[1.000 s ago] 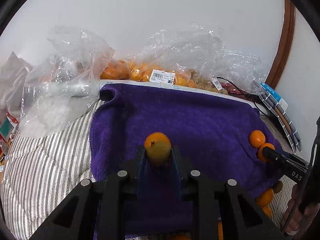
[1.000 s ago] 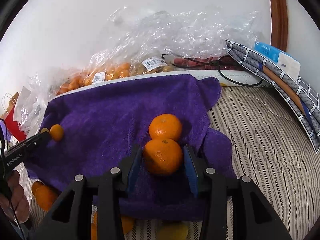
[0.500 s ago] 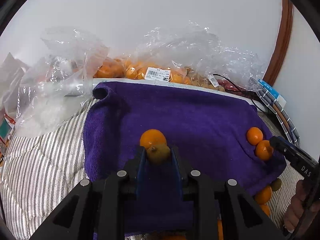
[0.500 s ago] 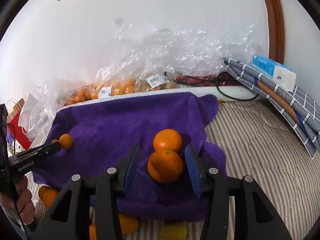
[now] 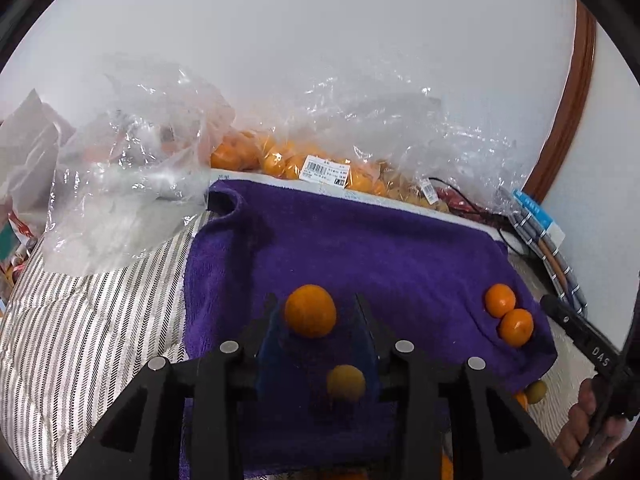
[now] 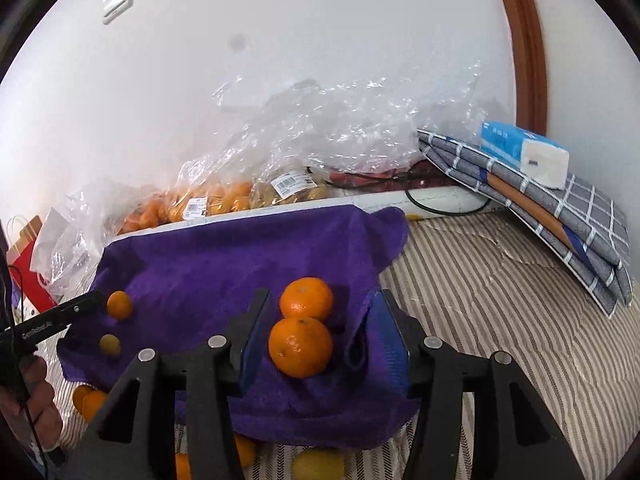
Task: Organize fruits
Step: 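Open the left tool on the towel while the right tool releases its tangerine beside the other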
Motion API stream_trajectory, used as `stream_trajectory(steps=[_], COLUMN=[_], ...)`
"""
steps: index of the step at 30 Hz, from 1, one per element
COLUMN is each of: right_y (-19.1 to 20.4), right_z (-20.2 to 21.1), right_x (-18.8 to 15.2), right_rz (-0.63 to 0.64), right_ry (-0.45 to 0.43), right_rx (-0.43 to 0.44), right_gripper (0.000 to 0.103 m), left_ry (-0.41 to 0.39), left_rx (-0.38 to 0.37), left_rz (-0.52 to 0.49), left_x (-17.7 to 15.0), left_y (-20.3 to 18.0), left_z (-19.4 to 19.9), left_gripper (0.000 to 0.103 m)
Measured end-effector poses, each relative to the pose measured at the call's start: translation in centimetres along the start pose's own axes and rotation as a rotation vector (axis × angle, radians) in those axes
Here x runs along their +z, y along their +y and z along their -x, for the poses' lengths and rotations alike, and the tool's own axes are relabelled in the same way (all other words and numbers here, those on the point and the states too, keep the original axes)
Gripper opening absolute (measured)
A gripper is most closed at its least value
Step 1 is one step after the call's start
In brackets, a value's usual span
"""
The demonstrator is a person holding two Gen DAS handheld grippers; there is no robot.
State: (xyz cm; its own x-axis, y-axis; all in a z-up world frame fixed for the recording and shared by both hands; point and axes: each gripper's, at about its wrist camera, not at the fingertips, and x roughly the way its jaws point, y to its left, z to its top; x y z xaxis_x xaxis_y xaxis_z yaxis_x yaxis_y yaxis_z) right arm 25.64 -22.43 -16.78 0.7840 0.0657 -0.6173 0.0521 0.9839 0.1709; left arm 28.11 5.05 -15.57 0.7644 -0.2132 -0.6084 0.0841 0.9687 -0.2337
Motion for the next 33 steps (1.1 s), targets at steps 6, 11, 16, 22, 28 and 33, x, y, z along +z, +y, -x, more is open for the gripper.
stream_trajectory(steps=[6, 11, 16, 22, 28, 33], right_y=[0.2, 0.0, -0.3, -0.8, -1.3, -1.2], right_z=[0.9, 3.3, 4.9, 6.9, 7.3, 7.0], right_x=[-0.6, -2.0, -2.9, -3.6, -4.6, -5.3], right_rz=[-0.007, -0.007, 0.006, 0.031, 0.049, 0.052], right_ry=[0.042, 0.044, 0.054, 0.055, 0.074, 0.1], right_rx=[-0.03, -0.022, -0.029, -0.037, -0.016, 0.008], right_gripper=[0.051, 0.051, 0.051, 0.051, 0.051, 0.051], left_ry=[-0.025, -0.04, -0.082, -0.073, -0.038, -0.004], left_rx=[-0.008, -0.007, 0.018, 0.082, 0.006, 0.052], left_rz=[-0.013, -0.016, -0.032, -0.09, -0.063, -0.097], left_x=[-0.1, -0.2, -0.6, 0.0, -1.5, -4.5], left_y=[-0.5, -0.8, -1.0, -2.4, -2.7, -2.4], left_z=[0.7, 1.2, 2.4, 4.2, 7.1, 7.9], left_gripper=[0.039, 0.039, 0.039, 0.039, 0.043, 0.043])
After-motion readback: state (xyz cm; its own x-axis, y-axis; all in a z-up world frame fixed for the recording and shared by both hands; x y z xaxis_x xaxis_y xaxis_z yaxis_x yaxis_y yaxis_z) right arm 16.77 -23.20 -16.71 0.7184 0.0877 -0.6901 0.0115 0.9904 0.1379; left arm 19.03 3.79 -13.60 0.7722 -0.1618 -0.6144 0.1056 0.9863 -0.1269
